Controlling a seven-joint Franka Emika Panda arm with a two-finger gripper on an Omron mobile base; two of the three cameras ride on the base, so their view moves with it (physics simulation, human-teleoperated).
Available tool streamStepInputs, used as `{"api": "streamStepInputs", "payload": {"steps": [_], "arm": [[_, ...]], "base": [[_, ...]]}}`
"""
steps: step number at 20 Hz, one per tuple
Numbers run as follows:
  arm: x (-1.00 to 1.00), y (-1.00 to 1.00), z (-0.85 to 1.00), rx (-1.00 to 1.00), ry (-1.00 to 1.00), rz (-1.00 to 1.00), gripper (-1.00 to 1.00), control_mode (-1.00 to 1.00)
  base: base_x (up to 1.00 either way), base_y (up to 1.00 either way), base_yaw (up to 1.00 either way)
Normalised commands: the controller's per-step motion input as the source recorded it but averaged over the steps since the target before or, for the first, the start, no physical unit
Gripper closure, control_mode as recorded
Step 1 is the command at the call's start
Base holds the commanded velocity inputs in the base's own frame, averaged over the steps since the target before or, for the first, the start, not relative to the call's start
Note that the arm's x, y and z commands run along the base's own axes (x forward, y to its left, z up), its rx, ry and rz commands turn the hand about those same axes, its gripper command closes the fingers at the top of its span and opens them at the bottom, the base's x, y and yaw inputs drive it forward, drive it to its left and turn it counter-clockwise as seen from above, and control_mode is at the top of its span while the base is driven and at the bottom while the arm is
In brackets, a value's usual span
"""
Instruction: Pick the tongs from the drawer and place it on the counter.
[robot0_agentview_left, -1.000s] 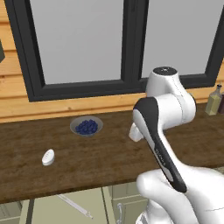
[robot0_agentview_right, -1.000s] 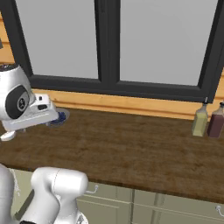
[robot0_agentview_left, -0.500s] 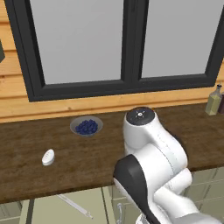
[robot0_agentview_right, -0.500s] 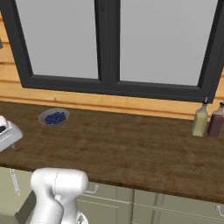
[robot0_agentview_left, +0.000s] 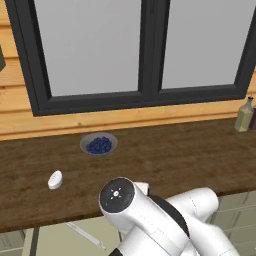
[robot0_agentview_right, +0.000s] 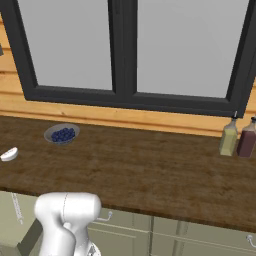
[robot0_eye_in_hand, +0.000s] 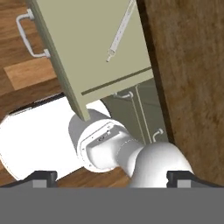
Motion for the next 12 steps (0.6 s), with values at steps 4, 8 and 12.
{"api": "streamStepInputs", "payload": {"steps": [4, 8, 12], "arm": [[-0.02, 0.01, 0.0, 0.0, -0.01, 0.0, -1.0, -1.0], [0.0, 0.05, 0.0, 0.0, 0.01, 0.0, -1.0, -1.0], [0.0, 0.56, -0.13, 0.0, 0.13, 0.0, -1.0, -1.0]], "base": [[0.0, 0.0, 0.0], [0.0, 0.0, 0.0], [0.0, 0.0, 0.0]]}}
